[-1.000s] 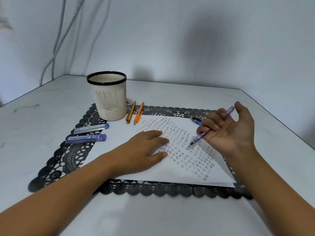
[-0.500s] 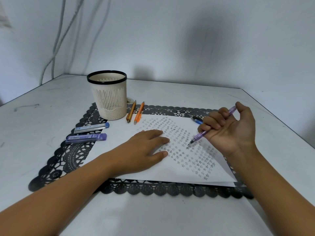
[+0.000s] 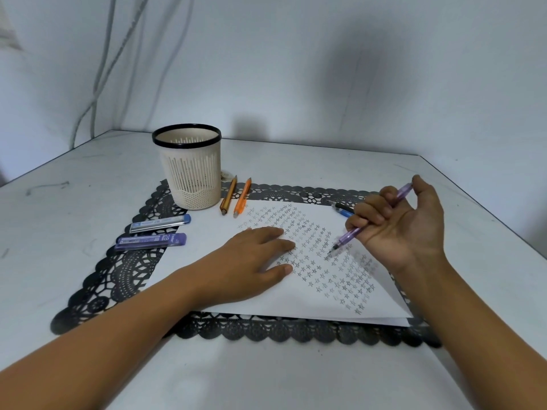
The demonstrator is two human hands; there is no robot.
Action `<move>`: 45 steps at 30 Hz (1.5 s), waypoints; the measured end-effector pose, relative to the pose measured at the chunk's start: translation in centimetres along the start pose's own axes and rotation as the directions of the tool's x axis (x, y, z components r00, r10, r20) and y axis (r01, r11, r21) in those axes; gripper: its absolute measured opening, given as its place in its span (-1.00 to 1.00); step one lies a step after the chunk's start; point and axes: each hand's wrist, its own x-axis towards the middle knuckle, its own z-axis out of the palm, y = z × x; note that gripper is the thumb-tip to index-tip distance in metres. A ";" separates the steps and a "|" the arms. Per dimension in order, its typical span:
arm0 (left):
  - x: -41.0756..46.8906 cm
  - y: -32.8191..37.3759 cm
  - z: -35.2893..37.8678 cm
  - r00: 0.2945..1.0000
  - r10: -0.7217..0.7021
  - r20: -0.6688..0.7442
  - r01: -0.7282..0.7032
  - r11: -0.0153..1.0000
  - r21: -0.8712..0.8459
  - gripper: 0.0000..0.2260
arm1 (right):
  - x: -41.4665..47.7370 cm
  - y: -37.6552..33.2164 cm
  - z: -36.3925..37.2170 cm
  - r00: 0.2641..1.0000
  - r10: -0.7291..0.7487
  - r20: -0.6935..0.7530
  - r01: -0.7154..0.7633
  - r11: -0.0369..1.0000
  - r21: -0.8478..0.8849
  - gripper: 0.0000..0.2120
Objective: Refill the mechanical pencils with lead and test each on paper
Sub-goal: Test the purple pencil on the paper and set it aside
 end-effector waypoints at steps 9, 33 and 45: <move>0.0 0.0 -0.3 1.000 0.011 -0.028 -0.011 1.000 -0.016 -0.61 | 0.1 0.3 0.8 0.992 -0.128 -0.020 0.105 0.885 -0.454 -0.64; 0.5 -0.8 0.1 0.999 -0.031 -0.009 0.031 0.998 0.055 -0.57 | 6.6 3.4 -0.2 0.992 -0.079 0.098 0.125 0.550 -0.826 -0.90; 0.5 -0.8 0.0 0.999 -0.041 0.008 0.040 0.997 0.062 -0.56 | 6.7 4.1 -0.7 0.988 -0.145 0.051 0.114 0.462 -0.879 -0.93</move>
